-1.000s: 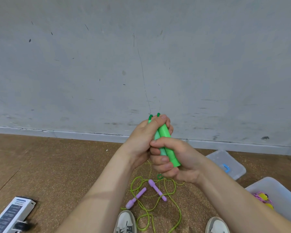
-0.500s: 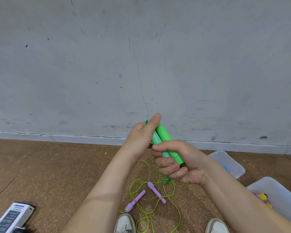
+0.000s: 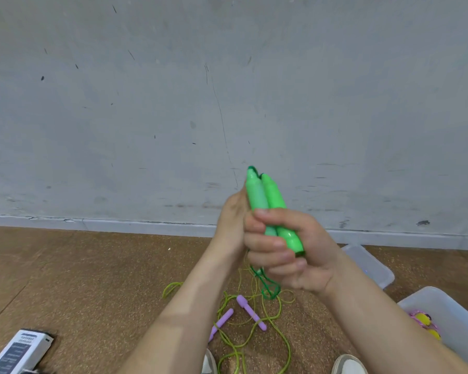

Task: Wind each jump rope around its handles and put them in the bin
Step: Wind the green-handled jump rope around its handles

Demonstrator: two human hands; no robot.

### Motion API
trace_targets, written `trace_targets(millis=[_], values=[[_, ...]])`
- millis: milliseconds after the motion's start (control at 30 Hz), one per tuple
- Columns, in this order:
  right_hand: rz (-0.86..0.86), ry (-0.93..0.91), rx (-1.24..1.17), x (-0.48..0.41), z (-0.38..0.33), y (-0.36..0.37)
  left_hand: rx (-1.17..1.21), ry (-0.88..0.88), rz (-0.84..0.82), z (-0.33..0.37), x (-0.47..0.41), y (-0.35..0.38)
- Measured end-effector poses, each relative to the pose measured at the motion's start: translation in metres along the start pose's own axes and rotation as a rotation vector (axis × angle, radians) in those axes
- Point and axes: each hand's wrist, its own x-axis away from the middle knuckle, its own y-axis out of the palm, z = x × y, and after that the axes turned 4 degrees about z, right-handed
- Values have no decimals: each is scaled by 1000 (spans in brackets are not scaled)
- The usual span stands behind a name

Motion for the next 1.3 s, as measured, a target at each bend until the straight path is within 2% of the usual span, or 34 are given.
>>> trace_targets(millis=[33,100,200,267,333,433,533,633,700,800,967,1067,1133,1300], values=[[153,-32,-12,2,-5,1,-33,42,-5,-5,-2,3],[552,-117,95,6,-15,-4,-263,194,-48,-17,-9,2],[1059,-229,589,11,-24,-23,-834,378,-178,-20,-6,4],[1261,-207,1036,12,-24,-33,-1144,513,-204,-17,1,9],[1331,-87,1415,12,-23,-39,-1284,584,-202,-12,7,12],[1312,82,1767,12,-18,-42,-1303,664,-255,-11,8,12],[1220,258,1918,12,-13,-39,-1243,726,-325,-9,9,4],[1006,488,2000,12,-8,-35,-1032,600,-328,-1,7,-10],[860,587,2058,11,-4,-31,-981,535,-349,1,7,-15],[729,583,2205,14,0,-17,-874,331,-451,0,4,-25],[556,376,2401,16,8,6,-507,24,-686,-1,0,-49],[407,302,2359,17,9,12,-396,-60,-847,-6,-2,-56],[364,290,2233,18,6,14,-256,-96,-882,-11,-4,-58],[400,46,1567,17,0,5,205,-159,-690,-16,-3,-42]])
